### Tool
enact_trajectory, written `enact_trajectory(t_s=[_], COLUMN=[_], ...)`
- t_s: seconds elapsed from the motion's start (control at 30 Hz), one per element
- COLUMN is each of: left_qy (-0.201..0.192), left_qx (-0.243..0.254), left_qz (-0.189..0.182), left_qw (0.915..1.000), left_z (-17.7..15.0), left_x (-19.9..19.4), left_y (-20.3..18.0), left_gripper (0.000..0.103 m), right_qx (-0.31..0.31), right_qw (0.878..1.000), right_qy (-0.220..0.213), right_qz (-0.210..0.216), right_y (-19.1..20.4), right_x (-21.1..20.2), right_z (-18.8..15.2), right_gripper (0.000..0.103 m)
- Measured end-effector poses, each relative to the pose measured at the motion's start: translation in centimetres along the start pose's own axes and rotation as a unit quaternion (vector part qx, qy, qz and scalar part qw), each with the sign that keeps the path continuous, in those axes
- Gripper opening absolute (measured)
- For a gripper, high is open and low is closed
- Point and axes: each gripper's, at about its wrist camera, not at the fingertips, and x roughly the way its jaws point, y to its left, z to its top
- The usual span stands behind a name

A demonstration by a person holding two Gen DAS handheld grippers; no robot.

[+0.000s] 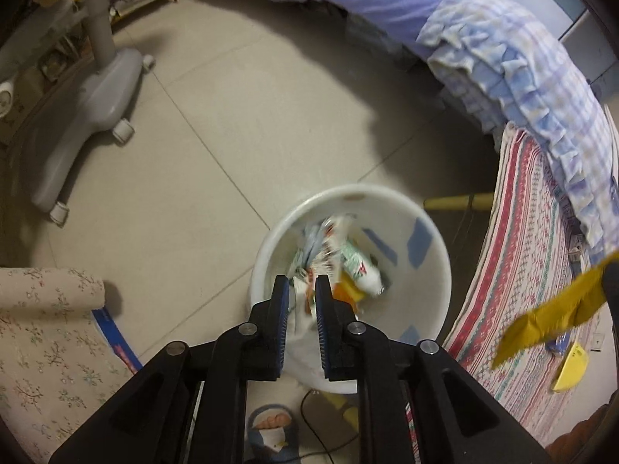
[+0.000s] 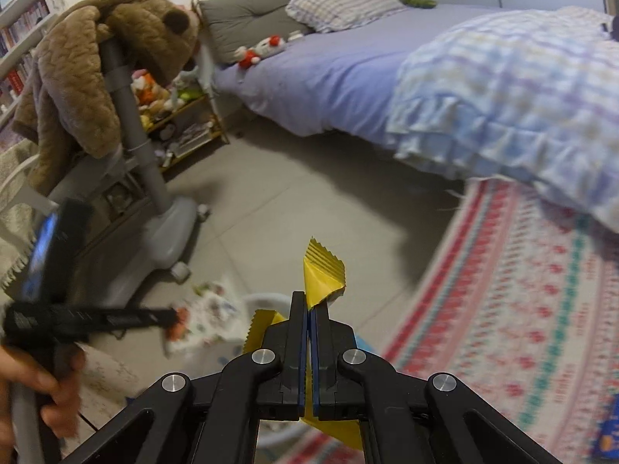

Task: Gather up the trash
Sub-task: 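Drop the almond bag into the wastebasket with left tool while right tool drops yellow wrapper in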

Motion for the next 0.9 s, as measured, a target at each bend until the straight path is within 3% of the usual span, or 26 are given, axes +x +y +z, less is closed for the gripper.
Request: enact_trajectory(t_s=[0.17,0.3,0.6,0.67,0.73,0.8,0.9], left_qy=[-0.019,-0.054,-0.069,-0.069,-0.068,-0.068,-0.069], left_qx=[-0.077,-0.128,-0.167,-0.172,-0.173,-0.173,-0.163], left_qz=[-0.052,-0.056,-0.042,-0.044,-0.047,-0.053,-0.059], left_qw=[0.9955,0.9887,0.9827,0.9817,0.9814,0.9812,0.9824], left_z=[0.3,0.4,0.4,0.4,0.5,0.3,0.0], left_x=[-2.0,-4.2,-5.5,-5.6,-5.6,-5.9,-6.4], left_y=[2.3,3.3,3.9,3.9,3.6,3.2,2.1], left_gripper=[0.017,0.036,0.036,0.036,0.036,0.036,0.036], right_qx=[0.020,0.038,0.044,0.040,0.041,0.039,0.045], right_qw=[0.999,0.998,0.996,0.996,0.996,0.997,0.997], right_qy=[-0.003,0.002,0.032,0.046,0.053,0.049,0.051], right_qz=[0.025,0.044,0.077,0.065,0.062,0.054,0.047], right_y=[1.9,2.6,4.6,4.7,4.5,4.1,2.9], right_x=[2.9,4.9,9.5,10.3,10.5,10.0,9.0], right_z=[0.4,0.4,-1.1,-1.4,-1.8,-2.1,-2.4], right_gripper=[0.000,0.000,0.004,0.012,0.040,0.047,0.047])
